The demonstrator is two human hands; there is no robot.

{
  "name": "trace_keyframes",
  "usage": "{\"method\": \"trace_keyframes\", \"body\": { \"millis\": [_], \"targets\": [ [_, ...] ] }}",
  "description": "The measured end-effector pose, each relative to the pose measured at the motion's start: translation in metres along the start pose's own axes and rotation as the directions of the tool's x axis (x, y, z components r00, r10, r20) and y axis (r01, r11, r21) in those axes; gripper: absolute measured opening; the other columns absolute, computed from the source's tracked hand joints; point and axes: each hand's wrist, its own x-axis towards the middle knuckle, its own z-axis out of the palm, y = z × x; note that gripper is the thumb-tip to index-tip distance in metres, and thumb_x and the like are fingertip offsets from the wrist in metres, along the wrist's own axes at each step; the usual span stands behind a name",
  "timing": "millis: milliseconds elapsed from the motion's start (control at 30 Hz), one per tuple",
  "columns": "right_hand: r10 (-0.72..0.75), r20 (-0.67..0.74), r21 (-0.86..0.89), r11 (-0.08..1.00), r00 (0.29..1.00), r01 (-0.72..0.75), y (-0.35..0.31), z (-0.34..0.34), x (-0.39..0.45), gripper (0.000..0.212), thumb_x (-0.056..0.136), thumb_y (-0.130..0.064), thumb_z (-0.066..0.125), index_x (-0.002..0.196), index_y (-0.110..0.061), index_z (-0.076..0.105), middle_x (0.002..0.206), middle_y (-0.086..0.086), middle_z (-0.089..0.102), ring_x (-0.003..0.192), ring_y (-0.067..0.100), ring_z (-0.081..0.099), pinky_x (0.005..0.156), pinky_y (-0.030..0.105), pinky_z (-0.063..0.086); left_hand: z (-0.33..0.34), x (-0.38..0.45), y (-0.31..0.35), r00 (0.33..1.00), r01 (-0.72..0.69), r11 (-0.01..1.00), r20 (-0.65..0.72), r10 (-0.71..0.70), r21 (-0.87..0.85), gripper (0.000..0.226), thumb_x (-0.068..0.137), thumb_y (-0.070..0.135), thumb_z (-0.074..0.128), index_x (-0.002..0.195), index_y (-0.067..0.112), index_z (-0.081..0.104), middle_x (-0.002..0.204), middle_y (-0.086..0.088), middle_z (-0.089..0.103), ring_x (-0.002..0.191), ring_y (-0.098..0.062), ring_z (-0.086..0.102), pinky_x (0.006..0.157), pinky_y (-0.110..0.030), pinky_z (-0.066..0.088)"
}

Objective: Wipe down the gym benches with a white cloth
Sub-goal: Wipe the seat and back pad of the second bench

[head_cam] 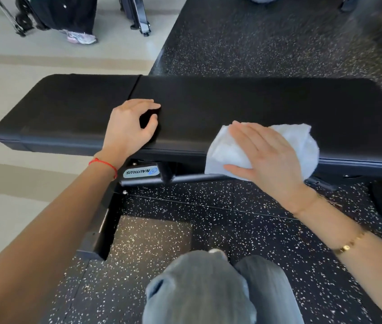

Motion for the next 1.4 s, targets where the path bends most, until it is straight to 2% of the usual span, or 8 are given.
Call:
{"method": "trace_keyframes", "body": {
  "millis": [233, 400, 500, 667, 767, 933, 1233, 1400],
  "targets": [
    [-0.145, 0.031, -0.08, 0.986, 0.989, 0.147, -0.021, 0.01, 0.016, 0.073, 0.093, -0.062, 0.051, 0.147, -0.013, 0.045, 0.15, 0.0, 0.049, 0.132, 0.02, 0.052, 0.111, 0.035, 0.038, 0.026, 0.012, 0.051, 0.999, 0.037, 0.998, 0.005, -0.037, -0.059, 0.03, 0.093, 0.02, 0.054, 0.119, 0.019, 0.07, 0.126, -0.001, 0.067, 0.122, -0.019, 0.058, 0.107, -0.027, 0.039],
    [0.019, -0.037, 0.011, 1.0, 0.999, -0.018, 0.059, -0.01, -0.05, 0.067, 0.094, -0.06, 0.058, 0.143, -0.015, 0.052, 0.146, -0.001, 0.053, 0.129, 0.022, 0.055, 0.108, 0.037, 0.042, 0.046, 0.014, 0.092, 1.0, -0.026, 0.998, -0.006, 0.026, -0.06, 0.03, 0.092, 0.022, 0.054, 0.117, 0.018, 0.07, 0.125, -0.002, 0.068, 0.121, -0.019, 0.059, 0.106, -0.036, 0.043],
    [0.054, -0.059, -0.008, 0.998, 0.997, -0.054, 0.061, -0.011, -0.05, 0.067, 0.094, -0.061, 0.057, 0.139, -0.013, 0.055, 0.142, -0.001, 0.057, 0.125, 0.022, 0.059, 0.106, 0.038, 0.047, 0.056, 0.012, 0.107, 0.999, -0.036, 0.998, 0.019, 0.038, -0.054, 0.032, 0.093, 0.023, 0.053, 0.12, 0.018, 0.069, 0.129, -0.002, 0.065, 0.125, -0.019, 0.056, 0.107, -0.04, 0.042],
    [-0.062, 0.03, -0.053, 0.997, 0.998, 0.063, 0.007, 0.005, -0.012, 0.072, 0.094, -0.062, 0.051, 0.146, -0.012, 0.047, 0.148, 0.001, 0.051, 0.132, 0.021, 0.053, 0.112, 0.037, 0.041, 0.059, 0.009, 0.108, 0.999, -0.043, 0.998, 0.003, 0.043, -0.044, 0.033, 0.092, 0.02, 0.053, 0.122, 0.018, 0.068, 0.131, -0.002, 0.064, 0.126, -0.019, 0.055, 0.109, -0.039, 0.041],
    [-0.133, 0.025, -0.04, 0.99, 0.991, 0.134, 0.028, -0.001, -0.026, 0.07, 0.095, -0.057, 0.053, 0.147, -0.012, 0.045, 0.15, 0.002, 0.049, 0.134, 0.022, 0.05, 0.115, 0.036, 0.036, 0.059, 0.007, 0.107, 0.999, -0.039, 0.998, 0.007, 0.039, -0.057, 0.034, 0.093, 0.019, 0.052, 0.123, 0.018, 0.068, 0.132, -0.002, 0.064, 0.128, -0.021, 0.054, 0.111, -0.04, 0.04],
    [0.048, 0.0, 0.0, 0.999, 0.999, -0.048, 0.108, -0.027, -0.09, 0.07, 0.093, -0.057, 0.061, 0.145, -0.013, 0.048, 0.145, 0.002, 0.054, 0.132, 0.024, 0.052, 0.107, 0.041, 0.045, 0.062, 0.007, 0.109, 1.0, -0.019, 0.997, -0.004, 0.018, -0.076, 0.034, 0.092, 0.017, 0.052, 0.121, 0.017, 0.069, 0.13, -0.003, 0.065, 0.127, -0.023, 0.054, 0.112, -0.041, 0.038],
    [-0.073, 0.046, -0.05, 0.996, 0.996, 0.076, 0.023, -0.005, -0.019, 0.074, 0.09, -0.061, 0.058, 0.145, -0.012, 0.049, 0.147, 0.001, 0.052, 0.131, 0.022, 0.054, 0.11, 0.038, 0.044, 0.063, 0.007, 0.109, 1.0, -0.014, 0.997, -0.024, 0.012, -0.071, 0.033, 0.09, 0.016, 0.054, 0.119, 0.016, 0.069, 0.128, -0.004, 0.066, 0.125, -0.022, 0.056, 0.111, -0.037, 0.04],
    [0.002, 0.029, 0.021, 1.0, 1.0, -0.003, 0.085, -0.022, -0.07, 0.069, 0.093, -0.058, 0.058, 0.146, -0.015, 0.047, 0.147, 0.001, 0.052, 0.133, 0.023, 0.051, 0.111, 0.037, 0.037, 0.061, 0.007, 0.11, 1.0, -0.011, 0.997, -0.014, 0.01, -0.077, 0.033, 0.091, 0.017, 0.053, 0.119, 0.018, 0.069, 0.129, -0.002, 0.066, 0.126, -0.021, 0.055, 0.111, -0.039, 0.04]
  ]
}}
